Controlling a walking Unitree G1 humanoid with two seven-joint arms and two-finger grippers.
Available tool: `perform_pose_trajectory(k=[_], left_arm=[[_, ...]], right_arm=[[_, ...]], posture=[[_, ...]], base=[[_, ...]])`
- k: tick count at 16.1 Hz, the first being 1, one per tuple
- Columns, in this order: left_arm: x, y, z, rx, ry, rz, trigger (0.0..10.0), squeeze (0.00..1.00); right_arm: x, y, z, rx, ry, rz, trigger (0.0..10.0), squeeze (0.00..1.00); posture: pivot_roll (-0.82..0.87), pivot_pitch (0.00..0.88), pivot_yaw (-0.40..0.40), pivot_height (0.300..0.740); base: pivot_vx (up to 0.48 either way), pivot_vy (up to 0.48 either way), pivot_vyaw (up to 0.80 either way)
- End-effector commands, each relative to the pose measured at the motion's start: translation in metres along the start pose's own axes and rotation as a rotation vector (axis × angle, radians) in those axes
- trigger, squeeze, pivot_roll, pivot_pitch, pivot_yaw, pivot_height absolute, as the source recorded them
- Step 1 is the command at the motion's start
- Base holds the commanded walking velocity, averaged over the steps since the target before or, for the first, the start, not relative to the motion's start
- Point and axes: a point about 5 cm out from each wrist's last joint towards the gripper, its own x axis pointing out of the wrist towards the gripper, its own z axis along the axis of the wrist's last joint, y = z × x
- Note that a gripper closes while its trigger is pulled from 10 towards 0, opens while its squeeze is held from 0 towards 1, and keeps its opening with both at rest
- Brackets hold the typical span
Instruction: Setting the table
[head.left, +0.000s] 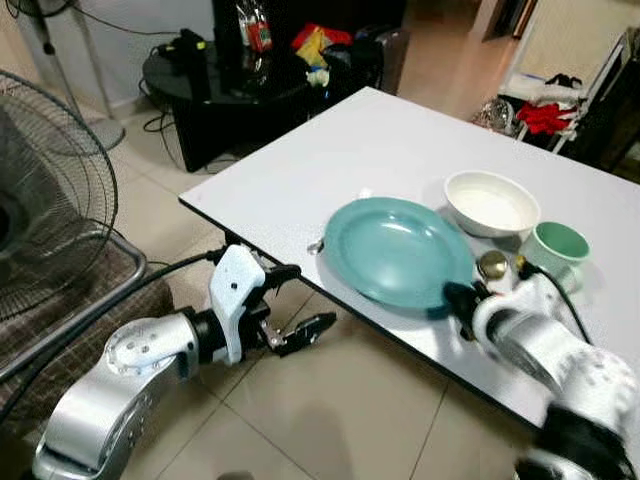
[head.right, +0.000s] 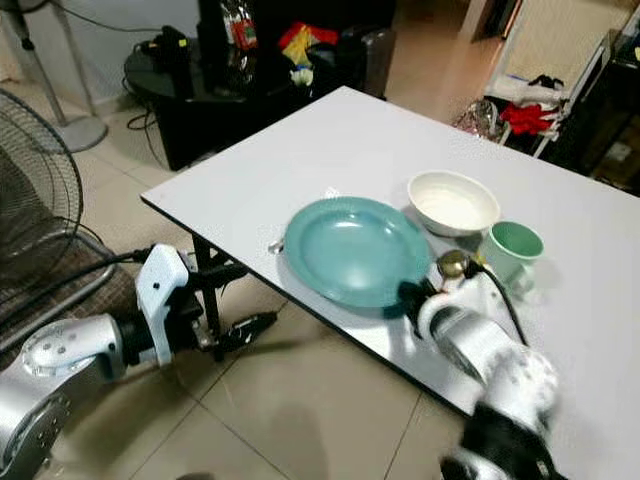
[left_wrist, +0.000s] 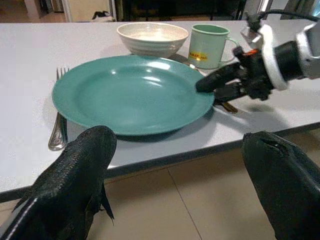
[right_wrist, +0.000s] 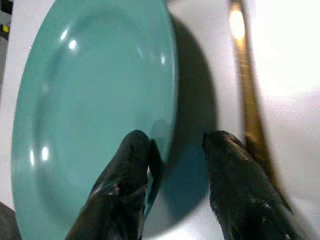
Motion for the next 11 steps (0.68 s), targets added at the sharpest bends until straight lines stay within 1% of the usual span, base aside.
perform_pose_trajectory(k=[1, 2, 3, 4, 5, 6, 7, 8, 9, 10, 11], left_arm=[[0.002, -0.004, 0.002, 0.007, -0.005, -0.013, 10.0, 0.00], [0.001, -0.004, 0.001, -0.004, -0.011, 0.001, 10.0, 0.00], [-0.001, -0.004, 0.001, -0.011, -0.025, 0.027, 10.0, 0.00], [-0.002, -0.002, 0.003, -0.011, -0.046, 0.080, 10.0, 0.00], [-0.003, 0.000, 0.003, -0.010, -0.056, 0.110, 10.0, 0.00], [-0.004, 0.007, 0.005, 0.000, -0.082, 0.234, 10.0, 0.00], [-0.004, 0.012, 0.004, -0.002, -0.087, 0.317, 10.0, 0.00], [-0.003, 0.018, 0.004, 0.015, -0.088, 0.376, 10.0, 0.00], [-0.004, 0.022, 0.006, 0.016, -0.104, 0.422, 10.0, 0.00], [-0.009, 0.026, 0.008, 0.001, -0.121, 0.497, 10.0, 0.00], [-0.011, 0.028, 0.009, -0.009, -0.125, 0.530, 10.0, 0.00]], right_arm=[[-0.012, 0.000, 0.003, -0.051, -0.013, 0.003, 10.0, 0.00], [-0.027, 0.002, 0.005, -0.115, -0.054, 0.036, 10.0, 0.00], [-0.043, 0.006, 0.009, -0.202, -0.117, 0.052, 10.0, 0.00], [-0.055, 0.014, 0.014, -0.326, -0.216, 0.065, 10.0, 0.00], [-0.061, 0.019, 0.015, -0.394, -0.267, 0.079, 10.0, 0.00], [-0.071, 0.026, 0.012, -0.552, -0.319, 0.090, 10.0, 0.00], [-0.071, 0.027, 0.009, -0.581, -0.324, 0.091, 10.0, 0.00], [-0.068, 0.032, 0.009, -0.554, -0.350, 0.126, 10.0, 0.00], [-0.069, 0.040, 0.008, -0.538, -0.389, 0.206, 10.0, 1.00], [-0.071, 0.050, 0.003, -0.604, -0.413, 0.293, 10.0, 1.00], [-0.072, 0.054, -0.001, -0.666, -0.422, 0.323, 10.0, 1.00]], posture=[[0.06, 0.000, -0.058, 0.740], [0.06, 0.000, -0.052, 0.740], [0.05, 0.000, -0.047, 0.740], [0.05, 0.000, -0.045, 0.740], [0.04, 0.000, -0.044, 0.740], [0.04, 0.000, -0.042, 0.740], [0.04, 0.000, -0.044, 0.740], [0.05, 0.000, -0.048, 0.740], [0.05, 0.000, -0.049, 0.740], [0.06, 0.000, -0.051, 0.740], [0.06, 0.000, -0.051, 0.740]], base=[[0.000, 0.000, 0.00], [0.000, 0.000, 0.00], [0.000, 0.000, 0.00], [0.000, 0.000, 0.00], [0.000, 0.000, 0.00], [0.000, 0.000, 0.00], [0.000, 0.000, 0.00], [0.000, 0.000, 0.00], [0.000, 0.000, 0.00], [0.000, 0.000, 0.80], [0.000, 0.000, 0.80]])
